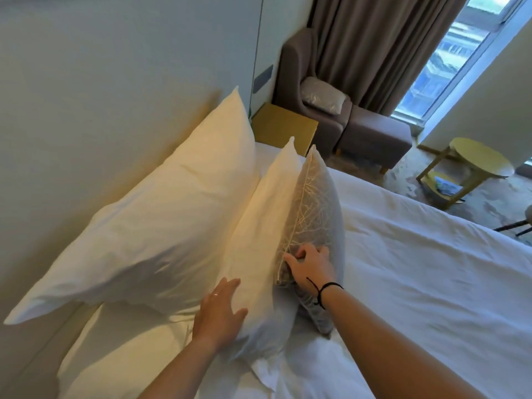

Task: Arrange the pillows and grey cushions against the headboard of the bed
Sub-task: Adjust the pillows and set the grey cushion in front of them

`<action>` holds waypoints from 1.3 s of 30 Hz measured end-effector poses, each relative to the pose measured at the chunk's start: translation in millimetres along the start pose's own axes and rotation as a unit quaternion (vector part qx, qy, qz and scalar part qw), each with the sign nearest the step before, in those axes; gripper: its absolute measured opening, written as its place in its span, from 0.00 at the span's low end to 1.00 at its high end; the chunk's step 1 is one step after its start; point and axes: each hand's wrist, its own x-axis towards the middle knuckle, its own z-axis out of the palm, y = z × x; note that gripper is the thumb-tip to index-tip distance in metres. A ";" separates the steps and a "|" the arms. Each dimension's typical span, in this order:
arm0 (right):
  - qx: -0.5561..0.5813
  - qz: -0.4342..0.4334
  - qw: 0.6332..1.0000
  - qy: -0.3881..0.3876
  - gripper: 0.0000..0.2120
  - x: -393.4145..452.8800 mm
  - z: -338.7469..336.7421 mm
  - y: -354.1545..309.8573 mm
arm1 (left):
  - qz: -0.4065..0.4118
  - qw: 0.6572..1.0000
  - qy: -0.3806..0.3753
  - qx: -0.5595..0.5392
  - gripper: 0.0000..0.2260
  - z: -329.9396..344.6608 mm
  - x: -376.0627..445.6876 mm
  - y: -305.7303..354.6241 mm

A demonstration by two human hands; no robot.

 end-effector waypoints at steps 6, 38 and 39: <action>0.017 -0.018 0.999 0.042 0.12 -7.6 11.1 8.1 | -0.021 0.996 -0.005 -0.089 0.32 -3.1 -3.0 -16.2; 0.014 -0.263 0.942 -0.210 0.36 -19.3 72.8 -92.6 | -0.125 0.966 0.227 -0.001 0.19 -227.1 9.6 -85.7; 0.019 -0.253 0.944 -0.209 0.36 -20.2 77.5 -96.5 | -0.127 0.968 0.215 0.003 0.20 -232.7 19.6 -94.6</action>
